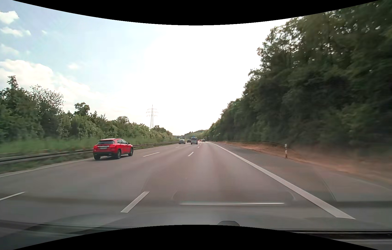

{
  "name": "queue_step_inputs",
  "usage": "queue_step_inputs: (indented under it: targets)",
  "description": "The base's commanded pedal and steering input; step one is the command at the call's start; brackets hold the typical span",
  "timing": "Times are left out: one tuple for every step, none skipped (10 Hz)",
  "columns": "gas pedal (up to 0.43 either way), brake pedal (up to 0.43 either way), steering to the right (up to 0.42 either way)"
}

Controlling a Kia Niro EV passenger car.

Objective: Follow the waypoints while adhering to traffic rules and regulations

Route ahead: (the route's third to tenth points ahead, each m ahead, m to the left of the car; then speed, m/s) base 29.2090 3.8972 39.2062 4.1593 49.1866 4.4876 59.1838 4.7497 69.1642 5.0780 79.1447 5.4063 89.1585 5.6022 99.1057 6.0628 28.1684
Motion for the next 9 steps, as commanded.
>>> queue_step_inputs:
  targets:
    - [0.197,0.000,-0.007]
    - [0.197,0.000,-0.007]
    - [0.197,0.000,-0.007]
    - [0.197,0.000,-0.007]
    - [0.197,0.000,-0.007]
    - [0.197,0.000,-0.007]
    - [0.197,0.000,-0.007]
    - [0.197,0.000,-0.007]
    - [0.197,0.000,-0.007]
